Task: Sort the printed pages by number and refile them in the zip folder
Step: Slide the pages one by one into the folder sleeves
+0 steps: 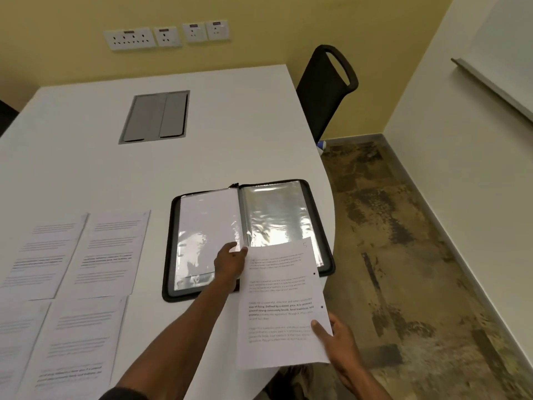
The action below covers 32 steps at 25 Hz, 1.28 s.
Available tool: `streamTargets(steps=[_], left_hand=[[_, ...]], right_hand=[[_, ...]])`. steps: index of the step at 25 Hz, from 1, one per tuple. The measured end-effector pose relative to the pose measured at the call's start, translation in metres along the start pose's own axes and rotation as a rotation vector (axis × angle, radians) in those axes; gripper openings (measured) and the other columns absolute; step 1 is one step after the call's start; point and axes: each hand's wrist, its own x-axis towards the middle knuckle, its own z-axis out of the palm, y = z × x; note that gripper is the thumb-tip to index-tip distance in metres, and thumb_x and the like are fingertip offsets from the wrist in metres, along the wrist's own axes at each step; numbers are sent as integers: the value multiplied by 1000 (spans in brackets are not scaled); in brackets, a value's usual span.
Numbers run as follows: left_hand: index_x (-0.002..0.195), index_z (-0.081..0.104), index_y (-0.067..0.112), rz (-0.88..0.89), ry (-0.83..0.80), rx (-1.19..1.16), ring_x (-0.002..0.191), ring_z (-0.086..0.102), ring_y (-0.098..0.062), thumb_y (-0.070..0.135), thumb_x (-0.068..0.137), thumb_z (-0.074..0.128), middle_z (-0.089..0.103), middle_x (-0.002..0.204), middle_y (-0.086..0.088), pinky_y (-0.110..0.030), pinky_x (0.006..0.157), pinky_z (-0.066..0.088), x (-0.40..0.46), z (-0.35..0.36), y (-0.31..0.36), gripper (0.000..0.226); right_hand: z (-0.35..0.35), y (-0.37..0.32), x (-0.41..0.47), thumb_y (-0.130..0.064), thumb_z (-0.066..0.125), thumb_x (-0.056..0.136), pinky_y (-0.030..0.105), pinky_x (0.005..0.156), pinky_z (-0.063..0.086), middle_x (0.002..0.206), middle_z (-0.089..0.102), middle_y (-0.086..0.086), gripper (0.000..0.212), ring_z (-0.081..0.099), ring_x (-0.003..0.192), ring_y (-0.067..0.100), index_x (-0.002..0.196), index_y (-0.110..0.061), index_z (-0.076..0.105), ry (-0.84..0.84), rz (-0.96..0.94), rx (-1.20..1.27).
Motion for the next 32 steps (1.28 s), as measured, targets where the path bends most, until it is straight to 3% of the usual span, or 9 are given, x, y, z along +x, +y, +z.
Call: streamTargets(steps=[5,8,10,15,17,20,22,26,32], left_hand=[[84,76,17,-80,-14,-199,76,70,-28,10,80,77,75,92,-13,-43,79,62,39,1,21,7],[85,76,11,-104,-84,-245,82,71,-33,7,81,74,75,92,-14,-43,82,61,48,4,23,6],[89,72,6,-187,-120,-293,75,66,-28,4,79,71,73,88,-13,-33,73,57,49,5,25,10],[85,58,4,-358,-159,-338,57,51,-20,2,76,56,60,73,-8,-30,53,43,45,14,23,10],[89,62,5,-248,-149,-192,61,61,-21,7,78,56,68,83,-7,-31,57,52,44,21,14,13],[96,72,20,132,-137,225,79,71,-20,15,82,58,74,93,-1,-34,82,58,37,32,-3,21],[94,74,21,395,-166,460,84,68,-17,11,84,57,73,94,2,-29,82,53,31,41,-10,22],[100,72,21,703,-334,874,101,58,-22,22,88,62,65,105,-1,-37,85,51,32,59,-19,15],[84,68,24,877,-322,1197,90,58,-25,43,81,70,58,95,1,-36,77,45,35,72,-22,19]], right_hand=[[3,-8,-6,-15,69,94,47,88,59,106,77,0,19,74,97,23,113,-17,70,20,0,61],[7,-11,-12,-14,69,94,46,88,59,107,77,1,19,74,97,23,112,-15,69,42,0,93],[8,-9,-16,-14,68,94,49,90,59,108,77,2,21,74,98,25,115,-14,69,34,15,113],[12,4,-32,-9,66,94,46,84,60,107,77,7,20,74,96,27,114,-11,69,68,78,167],[12,8,-39,-8,66,94,40,77,62,105,77,6,20,75,94,27,114,-9,68,95,88,187],[7,16,-47,-9,67,94,34,72,61,103,78,3,17,75,92,23,111,-14,70,160,101,204],[3,24,-52,-11,68,94,39,76,62,105,78,2,18,75,93,24,111,-15,70,214,112,198],[-6,36,-62,-13,69,94,41,81,61,104,78,0,17,75,92,21,110,-16,72,312,116,173],[-12,46,-77,-11,68,94,44,88,59,104,78,-3,17,74,95,20,108,-19,73,382,128,182]])
